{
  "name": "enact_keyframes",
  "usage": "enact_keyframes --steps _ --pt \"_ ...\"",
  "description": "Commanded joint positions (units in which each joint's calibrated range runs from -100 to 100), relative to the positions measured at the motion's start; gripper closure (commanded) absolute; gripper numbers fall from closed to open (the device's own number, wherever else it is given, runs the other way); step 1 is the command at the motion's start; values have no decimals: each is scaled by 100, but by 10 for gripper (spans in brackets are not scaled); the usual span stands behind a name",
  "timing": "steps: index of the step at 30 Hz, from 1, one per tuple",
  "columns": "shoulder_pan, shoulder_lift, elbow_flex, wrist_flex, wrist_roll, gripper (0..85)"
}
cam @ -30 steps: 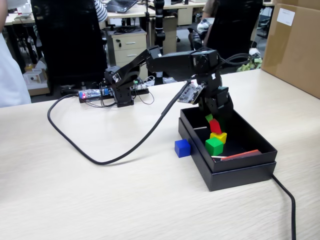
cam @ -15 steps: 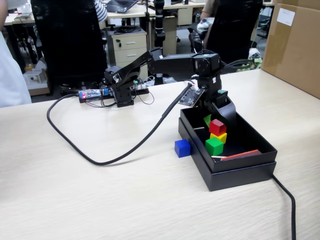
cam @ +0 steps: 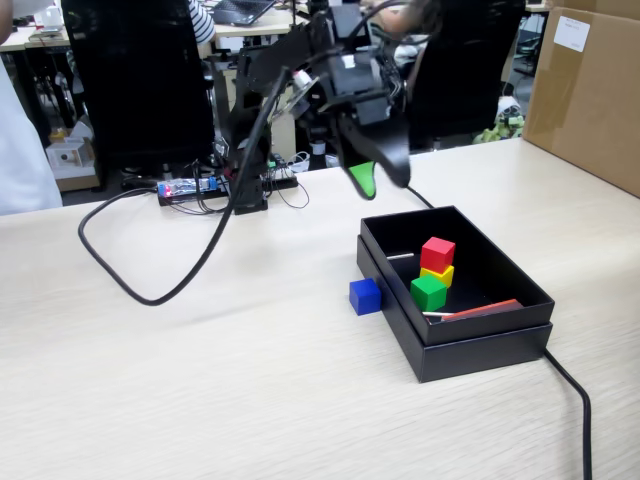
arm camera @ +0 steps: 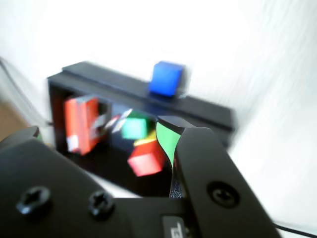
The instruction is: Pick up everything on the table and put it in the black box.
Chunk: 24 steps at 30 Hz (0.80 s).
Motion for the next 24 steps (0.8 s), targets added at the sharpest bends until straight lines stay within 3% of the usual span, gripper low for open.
enact_keyframes --steps 1,24 --pt "-151 -450 -452 -54 -29 371" --pt "29 2614 83 -45 190 378"
